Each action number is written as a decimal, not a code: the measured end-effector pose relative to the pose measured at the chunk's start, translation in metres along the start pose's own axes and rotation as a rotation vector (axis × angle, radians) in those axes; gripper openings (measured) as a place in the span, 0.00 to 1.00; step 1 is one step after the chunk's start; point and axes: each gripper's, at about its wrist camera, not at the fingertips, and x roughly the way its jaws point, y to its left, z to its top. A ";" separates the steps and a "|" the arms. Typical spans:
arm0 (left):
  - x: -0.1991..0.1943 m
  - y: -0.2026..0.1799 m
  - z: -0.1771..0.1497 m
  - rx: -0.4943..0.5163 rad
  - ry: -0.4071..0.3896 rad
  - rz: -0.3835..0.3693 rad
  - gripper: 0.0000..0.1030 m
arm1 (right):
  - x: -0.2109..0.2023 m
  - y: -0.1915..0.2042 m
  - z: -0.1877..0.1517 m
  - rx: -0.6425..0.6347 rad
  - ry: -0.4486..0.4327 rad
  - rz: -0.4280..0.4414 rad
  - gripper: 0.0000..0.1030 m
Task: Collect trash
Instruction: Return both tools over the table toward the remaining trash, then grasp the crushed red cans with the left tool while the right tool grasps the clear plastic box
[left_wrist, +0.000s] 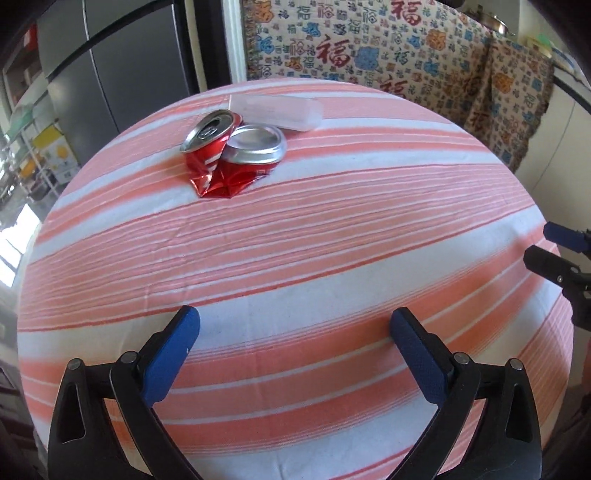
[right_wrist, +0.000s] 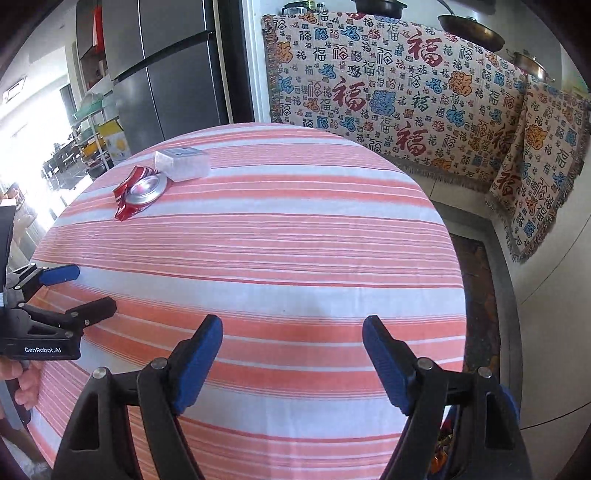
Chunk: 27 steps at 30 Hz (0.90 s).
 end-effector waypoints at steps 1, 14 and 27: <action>0.000 0.001 0.000 0.000 0.000 0.003 1.00 | 0.003 0.003 0.000 -0.011 0.006 -0.004 0.78; 0.004 0.000 0.003 -0.006 -0.007 0.004 1.00 | 0.026 0.013 0.002 -0.043 0.063 -0.016 0.78; 0.004 -0.001 0.003 -0.008 -0.006 0.005 1.00 | 0.026 0.012 0.004 -0.033 0.061 -0.002 0.84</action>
